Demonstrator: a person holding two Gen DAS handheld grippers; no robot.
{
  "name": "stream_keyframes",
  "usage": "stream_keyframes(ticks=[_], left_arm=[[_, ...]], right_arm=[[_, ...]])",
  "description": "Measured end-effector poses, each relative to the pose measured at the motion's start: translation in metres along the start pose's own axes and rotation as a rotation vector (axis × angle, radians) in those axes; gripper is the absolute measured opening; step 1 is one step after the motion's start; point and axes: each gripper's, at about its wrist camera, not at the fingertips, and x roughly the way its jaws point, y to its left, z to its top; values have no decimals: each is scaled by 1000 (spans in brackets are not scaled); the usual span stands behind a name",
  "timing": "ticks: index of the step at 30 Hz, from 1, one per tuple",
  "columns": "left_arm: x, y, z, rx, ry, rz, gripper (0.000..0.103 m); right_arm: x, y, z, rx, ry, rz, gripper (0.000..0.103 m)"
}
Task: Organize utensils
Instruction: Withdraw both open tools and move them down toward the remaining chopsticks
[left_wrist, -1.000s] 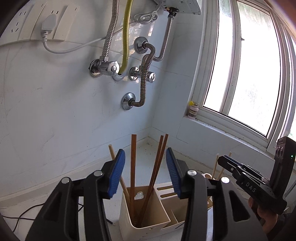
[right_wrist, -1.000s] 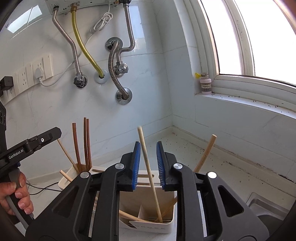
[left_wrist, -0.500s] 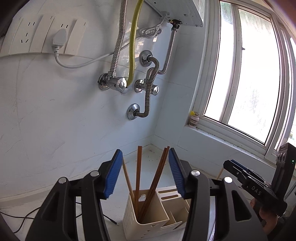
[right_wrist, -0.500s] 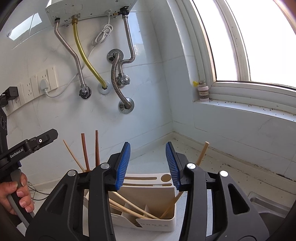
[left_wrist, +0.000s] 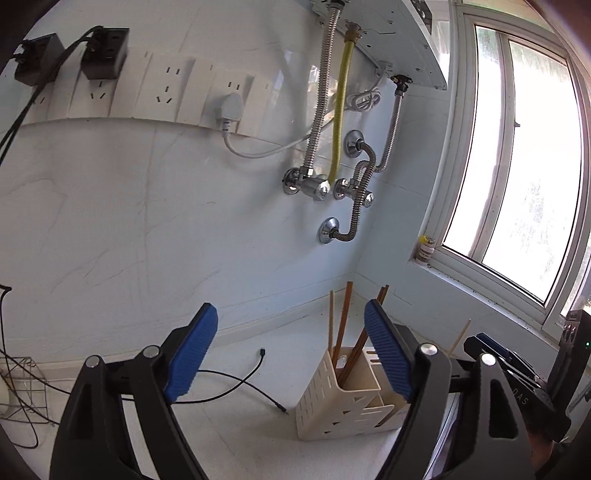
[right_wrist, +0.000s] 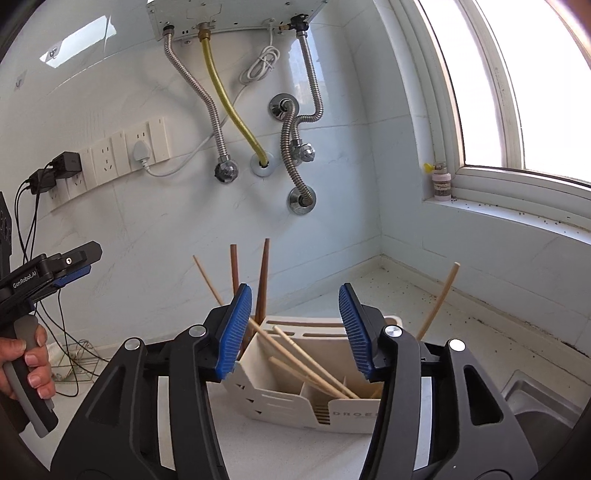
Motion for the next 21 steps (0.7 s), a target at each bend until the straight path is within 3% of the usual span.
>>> stream_keyframes(ticks=[7,9,14,21], left_arm=[[-40,47,-36,-89,139,119,89],[-46,56,-53,-98,220,151,89],[-54,73,-108,-127,438,208,89],[-44,85,-172,-143,641,254,89]], right_arm=[[-5,36,-32,-19,87,63,57],[-8,43,-41,-21,97,59,62],[-9,53,-58,10,161,86,63],[-8,60,-77,34,237,107,66]])
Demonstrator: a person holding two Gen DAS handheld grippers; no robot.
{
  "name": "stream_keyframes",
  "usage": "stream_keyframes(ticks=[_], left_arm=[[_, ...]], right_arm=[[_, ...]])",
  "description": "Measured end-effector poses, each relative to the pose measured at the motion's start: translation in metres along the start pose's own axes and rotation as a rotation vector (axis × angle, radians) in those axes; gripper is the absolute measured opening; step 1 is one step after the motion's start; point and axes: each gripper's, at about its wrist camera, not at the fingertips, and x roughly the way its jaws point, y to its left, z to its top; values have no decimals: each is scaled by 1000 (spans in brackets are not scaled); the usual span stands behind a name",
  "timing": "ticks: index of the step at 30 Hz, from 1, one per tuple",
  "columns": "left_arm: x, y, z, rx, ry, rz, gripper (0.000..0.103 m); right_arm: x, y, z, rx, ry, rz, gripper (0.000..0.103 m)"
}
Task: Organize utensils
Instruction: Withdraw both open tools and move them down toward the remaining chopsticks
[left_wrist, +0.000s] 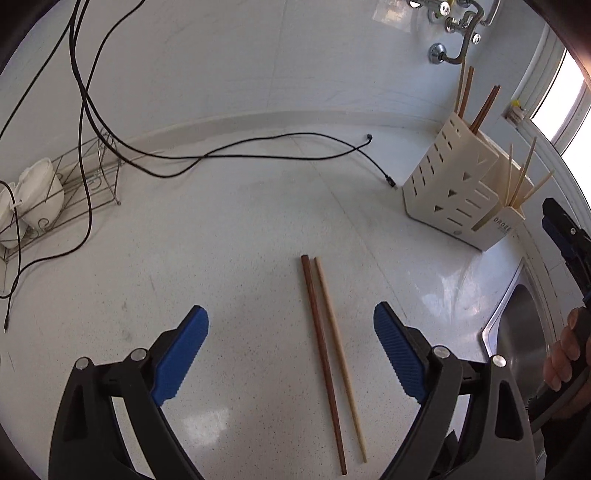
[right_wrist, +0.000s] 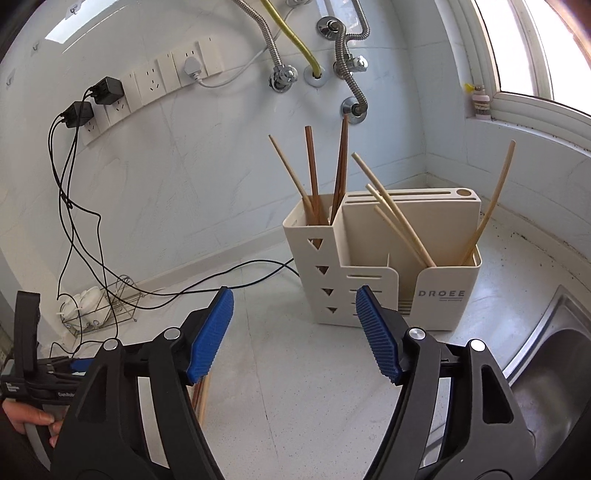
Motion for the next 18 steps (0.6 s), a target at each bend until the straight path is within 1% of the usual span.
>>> stream_keyframes(ticks=[4,6,8,14,18], left_arm=[[31,6,-8,-42,110,15,89],[42,7,-9,-48,147,24,89],[52,5,-9,-40,167,42,89],[72,-6,-8,18,227,90,89],[80,-8,-10,30,256,99,89]], right_arm=[[1,6,-8,-18,25,2,66],[0,7,-12,-19,36,2,66],[-1,7,-14,-19,41,-1,68],[-7,0,-15,-13,44,-23,68],[-10,-7,-15,5,39,-39,69]])
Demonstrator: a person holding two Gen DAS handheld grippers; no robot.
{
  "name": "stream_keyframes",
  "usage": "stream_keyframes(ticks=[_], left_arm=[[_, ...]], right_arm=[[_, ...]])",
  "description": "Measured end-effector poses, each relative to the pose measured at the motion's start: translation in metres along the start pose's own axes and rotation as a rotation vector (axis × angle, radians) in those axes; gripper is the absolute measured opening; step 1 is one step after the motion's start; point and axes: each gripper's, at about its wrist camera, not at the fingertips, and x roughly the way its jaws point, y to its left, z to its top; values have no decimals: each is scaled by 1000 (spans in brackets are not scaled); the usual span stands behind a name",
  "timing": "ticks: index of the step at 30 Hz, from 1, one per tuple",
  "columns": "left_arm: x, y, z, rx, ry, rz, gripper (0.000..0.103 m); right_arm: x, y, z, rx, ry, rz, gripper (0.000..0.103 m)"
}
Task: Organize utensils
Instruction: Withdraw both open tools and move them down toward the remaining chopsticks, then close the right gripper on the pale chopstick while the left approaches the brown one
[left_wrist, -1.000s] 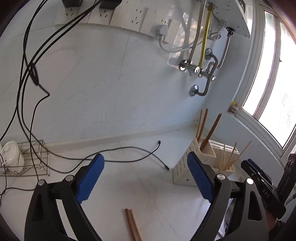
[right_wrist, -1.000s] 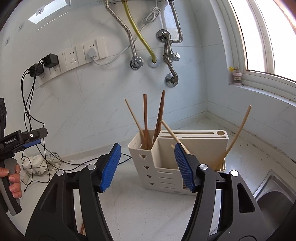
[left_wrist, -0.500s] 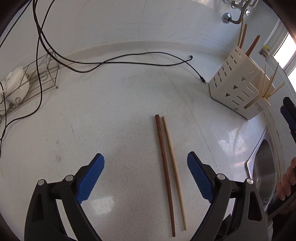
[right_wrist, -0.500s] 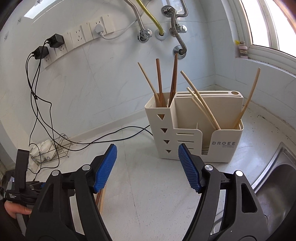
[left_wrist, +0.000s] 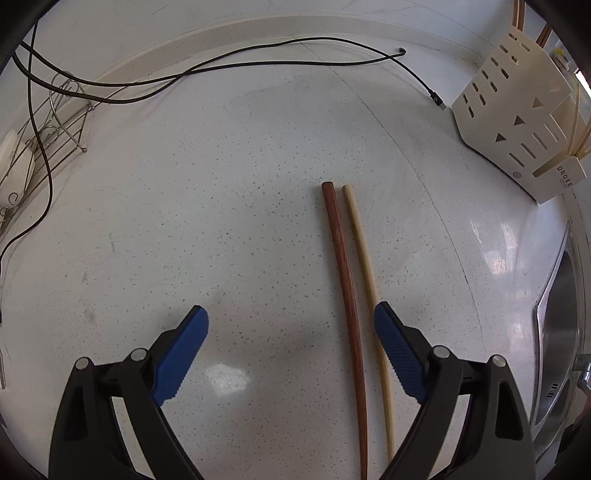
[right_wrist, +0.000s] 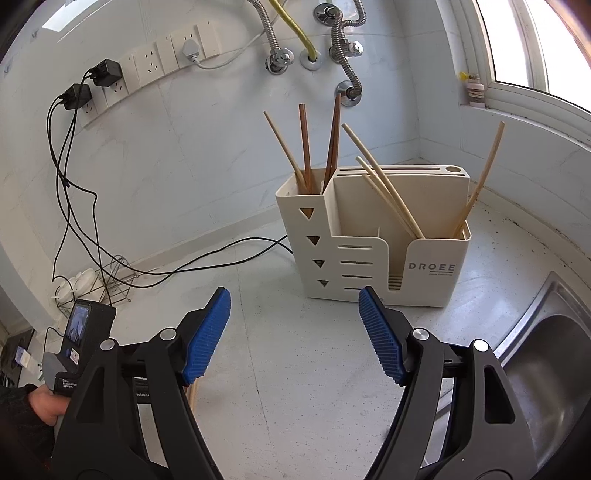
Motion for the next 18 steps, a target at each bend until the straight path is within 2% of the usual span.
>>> stream_keyframes(ticks=[10,16,18], left_arm=[[19,-2,0,19,56,35,89],[23,2,1,17,59,53,89],[21,5,0,19,55,53,86]], right_arm=[[3,0,-3,-2,23,-5,70],[12,13,-5,-32,53,10,74],[17,18,-6,-41,72,21,74]])
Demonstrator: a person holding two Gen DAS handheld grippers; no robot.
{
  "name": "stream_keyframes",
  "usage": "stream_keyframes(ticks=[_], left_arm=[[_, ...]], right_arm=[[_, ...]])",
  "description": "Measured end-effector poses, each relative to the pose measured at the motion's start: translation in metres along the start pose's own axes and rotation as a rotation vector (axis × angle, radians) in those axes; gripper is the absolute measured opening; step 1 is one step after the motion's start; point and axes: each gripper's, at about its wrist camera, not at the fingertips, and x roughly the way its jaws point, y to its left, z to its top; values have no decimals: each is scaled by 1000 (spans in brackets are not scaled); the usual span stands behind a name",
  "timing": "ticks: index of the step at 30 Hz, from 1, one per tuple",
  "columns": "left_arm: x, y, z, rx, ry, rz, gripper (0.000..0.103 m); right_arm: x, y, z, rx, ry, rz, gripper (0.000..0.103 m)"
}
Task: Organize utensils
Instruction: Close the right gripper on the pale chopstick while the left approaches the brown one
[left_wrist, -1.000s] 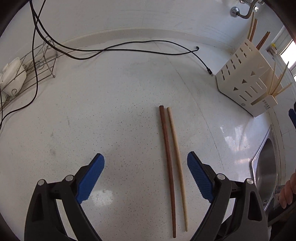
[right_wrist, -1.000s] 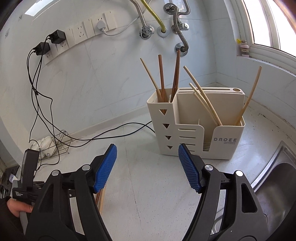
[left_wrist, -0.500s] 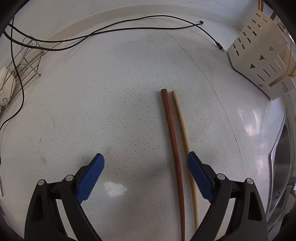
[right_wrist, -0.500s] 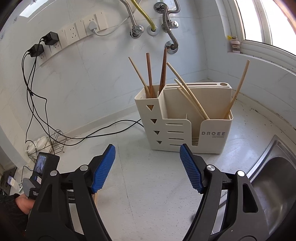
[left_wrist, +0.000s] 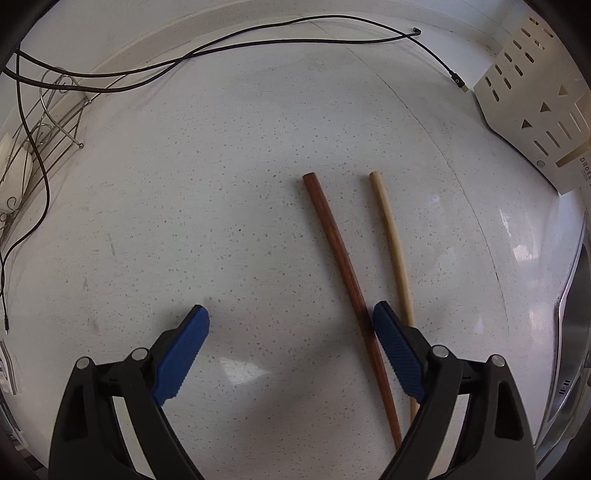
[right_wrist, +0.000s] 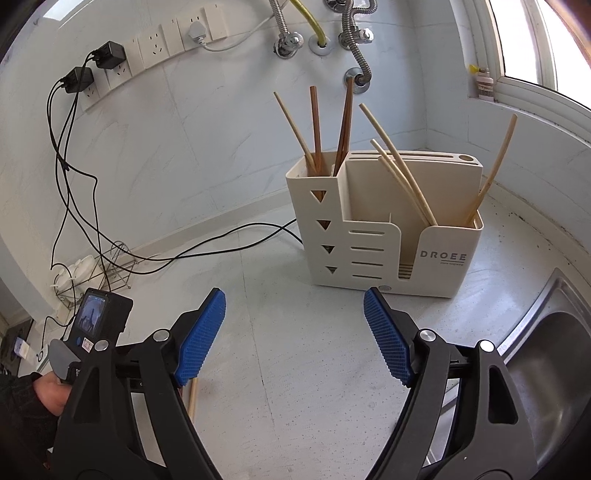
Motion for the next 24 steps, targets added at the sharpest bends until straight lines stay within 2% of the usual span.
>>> stream_keyframes(ticks=[5,9,10,13,15,17,18,20,24], left_arm=[[-6,9,-5,17,2,-1,71],[-13,25,-12,13,9,0,47],[-15,29,-12,12,10,-1,39],[-18,41,-15,0,12,-27,25],[-21,54,-17,-23,20,-68,19],[-25,67,-20,-49,26,-112,16],[-25,70,-21,-53,26,-124,16],[-26,75,-23,-59,28,-136,15],[-28,84,-25,-51,31,-141,15]], right_arm=[[12,15,-3,-29,39,25,75],[22,28,-5,-49,73,49,75],[26,32,-6,-58,91,55,75],[41,45,-10,-86,177,82,75],[54,56,-16,-120,247,87,73],[70,70,-24,-168,335,101,68],[78,76,-29,-191,378,105,61],[93,89,-39,-228,458,117,53],[117,114,-56,-285,569,140,47]])
